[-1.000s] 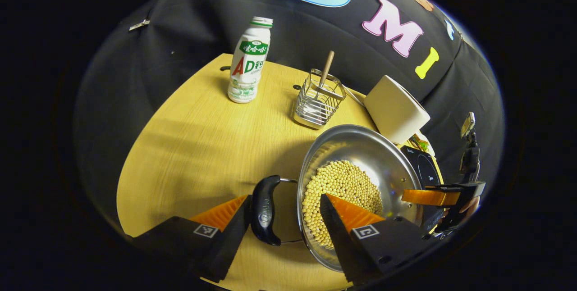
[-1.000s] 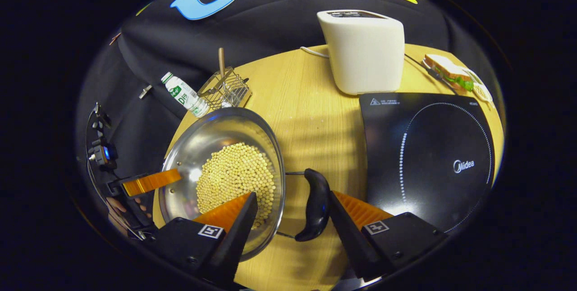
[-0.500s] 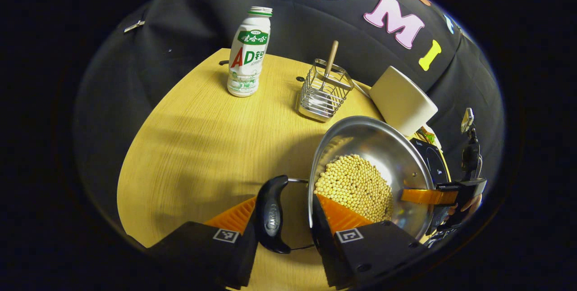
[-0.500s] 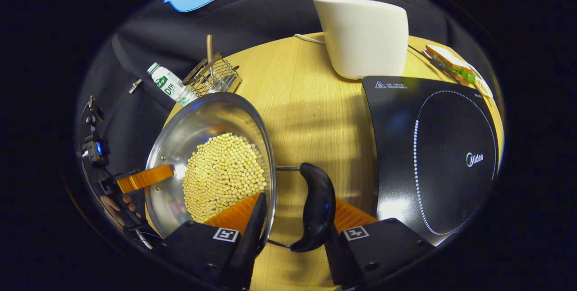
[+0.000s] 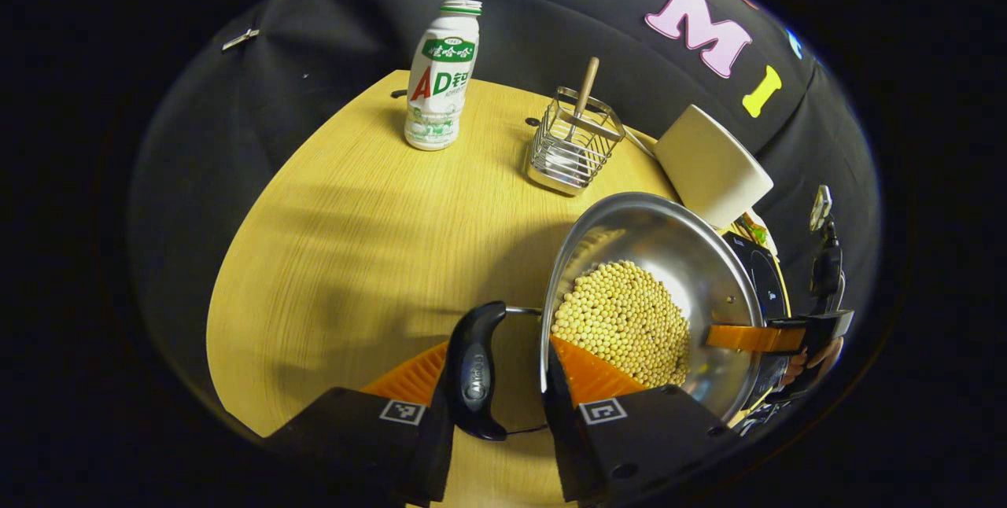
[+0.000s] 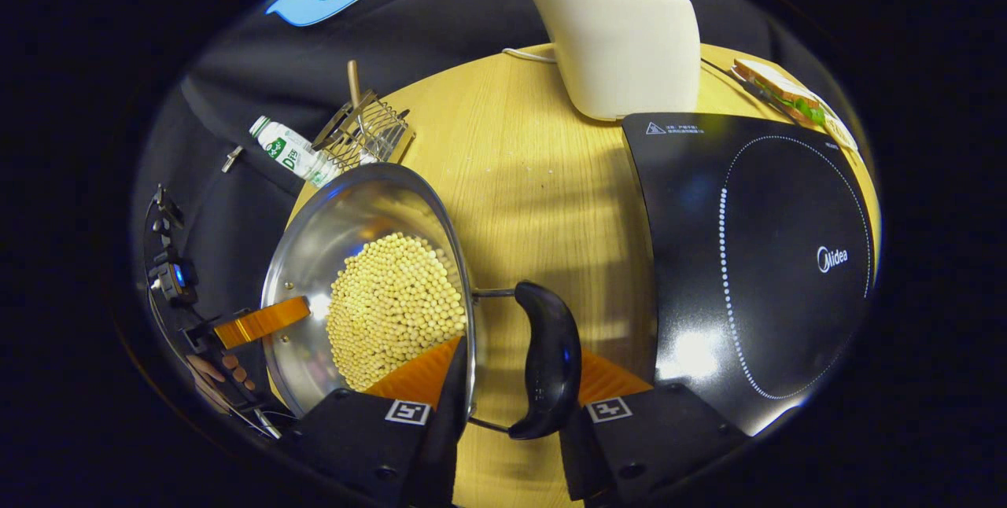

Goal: First push the handle of the pot to place it horizontally, then grasp the pot with both hands and set it on the induction cooktop.

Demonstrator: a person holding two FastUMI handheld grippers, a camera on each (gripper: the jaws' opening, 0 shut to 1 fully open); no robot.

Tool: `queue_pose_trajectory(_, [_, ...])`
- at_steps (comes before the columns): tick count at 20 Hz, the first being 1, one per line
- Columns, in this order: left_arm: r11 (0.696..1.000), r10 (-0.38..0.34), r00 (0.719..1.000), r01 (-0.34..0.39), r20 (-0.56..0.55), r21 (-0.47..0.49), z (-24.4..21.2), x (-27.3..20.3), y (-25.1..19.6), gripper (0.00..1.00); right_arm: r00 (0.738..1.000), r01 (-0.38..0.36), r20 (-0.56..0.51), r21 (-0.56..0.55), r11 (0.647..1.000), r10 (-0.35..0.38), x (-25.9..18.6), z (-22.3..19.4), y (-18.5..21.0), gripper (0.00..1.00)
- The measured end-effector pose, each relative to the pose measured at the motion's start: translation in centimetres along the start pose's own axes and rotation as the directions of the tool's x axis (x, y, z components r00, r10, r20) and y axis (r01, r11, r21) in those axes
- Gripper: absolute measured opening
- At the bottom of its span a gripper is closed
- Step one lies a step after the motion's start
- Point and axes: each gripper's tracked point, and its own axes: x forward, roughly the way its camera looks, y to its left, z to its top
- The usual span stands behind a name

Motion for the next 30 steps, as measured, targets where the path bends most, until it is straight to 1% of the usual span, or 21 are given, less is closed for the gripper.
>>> queue_pose_trajectory(1, [1.000,0.000,1.000,0.000,-0.002,-0.015,-0.2,-0.3,-0.1,0.56,1.000,-0.005,0.000,-0.001,1.000,0.005,-0.4,0.0,0.1,0.57])
queue_pose_trajectory(2, [1.000,0.001,1.000,-0.001,0.000,-0.022,-0.3,-0.7,-0.3,0.56,1.000,-0.011,0.003,-0.003,1.000,0.011,-0.8,0.1,0.2,0.53])
queue_pose_trajectory(3, [1.000,0.004,1.000,-0.003,0.007,-0.018,-0.3,-1.2,-0.6,0.56,1.000,-0.014,0.009,-0.010,1.000,0.014,-1.2,0.2,0.3,0.57])
queue_pose_trajectory(7, [1.000,0.012,0.999,-0.012,0.043,0.004,0.9,-3.4,-2.4,0.55,0.998,-0.027,0.048,-0.028,0.999,0.029,-3.8,1.4,0.3,0.57])
queue_pose_trajectory(8, [1.000,0.011,0.999,-0.011,0.050,0.011,1.1,-3.9,-3.1,0.55,0.998,-0.029,0.053,-0.029,0.999,0.030,-4.7,1.6,0.0,0.57])
queue_pose_trajectory(9, [1.000,0.008,0.998,-0.009,0.055,0.019,1.4,-4.3,-3.9,0.55,0.998,-0.029,0.061,-0.029,0.999,0.030,-5.4,1.9,-0.3,0.53])
queue_pose_trajectory(10, [1.000,0.003,0.998,-0.005,0.059,0.025,1.5,-4.6,-4.9,0.55,0.997,-0.026,0.069,-0.027,0.999,0.028,-6.3,2.2,-0.9,0.57])
queue_pose_trajectory(12, [0.999,-0.009,0.998,0.007,0.059,0.036,1.8,-4.9,-7.2,0.55,0.996,-0.019,0.088,-0.019,1.000,0.021,-8.2,2.6,-2.3,0.57])
queue_pose_trajectory(13, [0.999,-0.016,0.998,0.014,0.058,0.041,1.9,-5.0,-8.4,0.56,0.995,-0.015,0.095,-0.013,1.000,0.016,-9.1,2.9,-3.2,0.57])
queue_pose_trajectory(14, [0.999,-0.024,0.998,0.021,0.059,0.046,2.0,-5.0,-9.7,0.56,0.995,-0.010,0.100,-0.007,1.000,0.010,-10.0,3.1,-4.2,0.53])
queue_pose_trajectory(16, [0.997,-0.046,0.997,0.043,0.057,0.058,2.0,-4.6,-12.6,0.57,0.993,0.003,0.114,0.005,1.000,-0.004,-11.7,3.6,-6.5,0.52])
queue_pose_trajectory(18, [0.996,-0.062,0.997,0.059,0.044,0.074,2.0,-4.1,-15.8,0.56,0.992,0.018,0.127,0.025,1.000,-0.021,-13.2,4.1,-9.1,0.53])
queue_pose_trajectory(19, [0.994,-0.072,0.996,0.068,0.043,0.088,2.2,-3.8,-17.4,0.56,0.991,0.024,0.133,0.039,0.999,-0.029,-14.1,4.4,-10.5,0.56])
queue_pose_trajectory(21, [0.990,-0.089,0.995,0.083,0.041,0.116,2.8,-3.1,-20.6,0.55,0.989,0.035,0.143,0.065,0.997,-0.044,-15.3,4.9,-13.1,0.56])
queue_pose_trajectory(22, [0.988,-0.097,0.995,0.091,0.037,0.126,2.8,-2.7,-22.0,0.55,0.988,0.041,0.148,0.077,0.996,-0.052,-15.9,5.2,-14.4,0.52])
queue_pose_trajectory(23, [0.986,-0.105,0.994,0.100,0.034,0.132,2.9,-2.2,-23.5,0.57,0.986,0.047,0.153,0.086,0.995,-0.060,-16.4,5.4,-15.7,0.52])
queue_pose_trajectory(24, [0.985,-0.113,0.993,0.108,0.029,0.136,3.0,-1.5,-25.0,0.55,0.985,0.054,0.155,0.095,0.994,-0.068,-16.8,5.6,-16.8,0.56])
queue_pose_trajectory(29, [0.980,-0.130,0.992,0.127,0.008,0.151,2.6,0.7,-31.0,0.56,0.983,0.073,0.158,0.126,0.989,-0.093,-18.6,7.0,-22.9,0.56])
queue_pose_trajectory(30, [0.980,-0.131,0.991,0.129,0.004,0.153,2.7,1.3,-32.0,0.56,0.983,0.076,0.156,0.129,0.989,-0.095,-18.7,7.2,-23.9,0.51])
